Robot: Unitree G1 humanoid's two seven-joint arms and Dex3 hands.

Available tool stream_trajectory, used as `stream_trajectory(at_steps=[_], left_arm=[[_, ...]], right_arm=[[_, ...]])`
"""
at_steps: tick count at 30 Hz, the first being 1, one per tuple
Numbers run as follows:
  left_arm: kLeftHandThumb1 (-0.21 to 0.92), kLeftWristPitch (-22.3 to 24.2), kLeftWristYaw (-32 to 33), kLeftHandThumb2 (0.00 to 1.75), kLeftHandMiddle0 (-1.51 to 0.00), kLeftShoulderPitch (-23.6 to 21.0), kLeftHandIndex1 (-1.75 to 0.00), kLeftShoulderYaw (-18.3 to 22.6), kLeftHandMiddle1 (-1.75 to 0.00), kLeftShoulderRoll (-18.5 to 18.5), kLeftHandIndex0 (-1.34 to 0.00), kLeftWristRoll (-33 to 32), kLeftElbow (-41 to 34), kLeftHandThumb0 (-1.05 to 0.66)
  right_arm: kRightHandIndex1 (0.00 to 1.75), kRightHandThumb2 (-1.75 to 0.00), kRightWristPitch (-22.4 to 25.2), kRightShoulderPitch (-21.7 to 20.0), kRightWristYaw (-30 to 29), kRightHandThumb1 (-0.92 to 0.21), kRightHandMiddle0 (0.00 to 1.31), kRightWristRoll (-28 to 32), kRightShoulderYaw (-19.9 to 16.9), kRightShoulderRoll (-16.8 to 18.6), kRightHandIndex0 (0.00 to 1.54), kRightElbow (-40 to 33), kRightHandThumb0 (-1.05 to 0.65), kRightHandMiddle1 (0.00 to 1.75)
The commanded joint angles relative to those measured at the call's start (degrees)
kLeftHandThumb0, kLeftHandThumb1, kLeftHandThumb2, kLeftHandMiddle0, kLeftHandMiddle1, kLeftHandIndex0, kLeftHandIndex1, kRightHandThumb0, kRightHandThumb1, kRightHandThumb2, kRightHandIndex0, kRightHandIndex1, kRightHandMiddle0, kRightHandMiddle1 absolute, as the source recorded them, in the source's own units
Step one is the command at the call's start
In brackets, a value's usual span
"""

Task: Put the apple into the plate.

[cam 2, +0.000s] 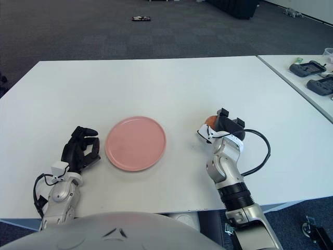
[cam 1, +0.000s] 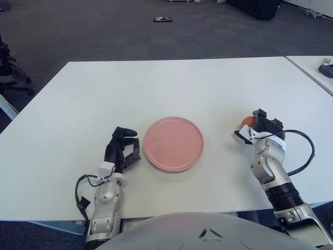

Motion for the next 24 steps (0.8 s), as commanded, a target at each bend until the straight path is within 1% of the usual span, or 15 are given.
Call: stream_trajectory(at_steps=[1,3,5,6,7,8,9,10,11,12,13,15,16,19,24], left_arm=[[0.56,0.6,0.1,1.02,-0.67,0.4,-1.75,0.2,-1.69,0.2,-0.43,0.1,1.0,-0.41],[0.55,0.8,0.2,1.02,-0.67,0.4,-1.75,0.2,-1.69,0.2,-0.43,0.2,1.0,-0.41],[0.55,0.9,0.2,1.02,-0.67,0.4,-1.75,0.2,-1.69,0.2,-0.43,0.2,0.9,-0.41],[0.55,0.7,0.3,1.02,-0.67,0.5,-1.75,0.2,-1.69,0.2,-0.43,0.4,1.0,-0.41],[0.55,0.6,0.4,1.02,-0.67,0.5,-1.75,0.1,-1.69,0.2,-0.43,0.5,1.0,-0.41],[0.55,0.4,0.4,1.02,-0.67,0.4,-1.75,0.1,-1.68,0.3,-0.43,0.7,1.1,-0.41],[0.55,0.3,0.5,1.02,-0.67,0.4,-1.75,0.2,-1.68,0.3,-0.43,0.8,1.1,-0.41],[0.56,0.3,0.4,1.02,-0.67,0.4,-1.75,0.2,-1.68,0.4,-0.42,0.9,1.2,-0.41],[0.56,0.3,0.4,1.02,-0.67,0.4,-1.75,0.2,-1.68,0.4,-0.42,0.9,1.1,-0.41],[0.56,0.4,0.4,1.02,-0.67,0.4,-1.75,0.2,-1.68,0.4,-0.42,0.9,1.1,-0.41],[0.56,0.3,0.4,1.02,-0.67,0.4,-1.75,0.2,-1.68,0.4,-0.42,0.9,1.1,-0.41],[0.56,0.2,0.4,1.02,-0.67,0.4,-1.75,0.2,-1.68,0.3,-0.42,1.0,1.2,-0.41],[0.56,0.5,0.3,1.02,-0.67,0.4,-1.75,0.2,-1.68,0.3,-0.42,0.8,1.1,-0.41],[0.56,1.0,0.2,1.02,-0.68,0.4,-1.75,0.3,-1.68,0.2,-0.42,0.4,1.0,-0.41],[0.56,0.7,0.1,1.01,-0.68,0.4,-1.75,0.4,-1.68,-0.2,-0.42,-0.1,1.0,-0.41]], right_arm=[[1.54,-0.92,1.6,1.2,2.1,-0.53,0.01,0.8,1.0,0.2,0.01,1.3,-0.75,1.65],[1.61,-0.99,1.7,1.1,1.8,-0.46,0.14,0.8,1.1,0.1,0.1,1.4,-0.67,1.71],[1.64,-1.03,1.7,1.1,1.4,-0.43,0.2,0.8,1.2,0.1,0.14,1.5,-0.64,1.73],[1.66,-1.07,1.8,1.1,0.8,-0.43,0.31,0.7,1.1,0.2,0.2,1.6,-0.57,1.73],[1.68,-1.1,1.8,1.1,0.4,-0.43,0.35,0.6,1.1,0.3,0.28,1.6,-0.55,1.74],[1.7,-1.13,1.9,1.1,-0.4,-0.42,0.42,0.4,1.0,0.6,0.39,1.6,-0.51,1.74],[1.72,-1.17,1.9,1.1,-0.9,-0.4,0.47,0.3,1.0,0.8,0.59,1.5,-0.5,1.74],[1.73,-1.2,2.0,1.2,-1.3,-0.38,0.51,0.3,1.0,0.9,0.73,1.5,-0.49,1.74],[1.73,-1.21,1.8,1.4,-2.3,-0.38,0.52,0.1,0.9,1.1,0.77,1.1,-0.48,1.74],[1.74,-1.24,1.7,1.6,-3.0,-0.36,0.55,0.1,0.9,1.3,0.9,0.8,-0.48,1.74],[1.74,-1.26,1.5,1.9,-3.9,-0.35,0.56,-0.1,0.8,1.4,0.94,0.4,-0.48,1.75],[1.74,-1.3,1.1,2.3,-5.3,-0.32,0.6,-0.2,0.9,1.6,1.08,-0.5,-0.48,1.75],[1.74,-1.31,1.0,2.6,-5.9,-0.31,0.6,-0.2,0.8,1.7,1.1,-1.0,-0.49,1.75],[1.75,-1.39,0.7,2.8,-7.3,-0.25,0.66,0.3,0.5,2.1,1.2,-1.5,-0.51,1.75],[1.75,-1.44,-0.6,3.1,-10.6,-0.21,0.7,2.0,-1.2,3.6,1.27,-1.8,-0.52,1.75]])
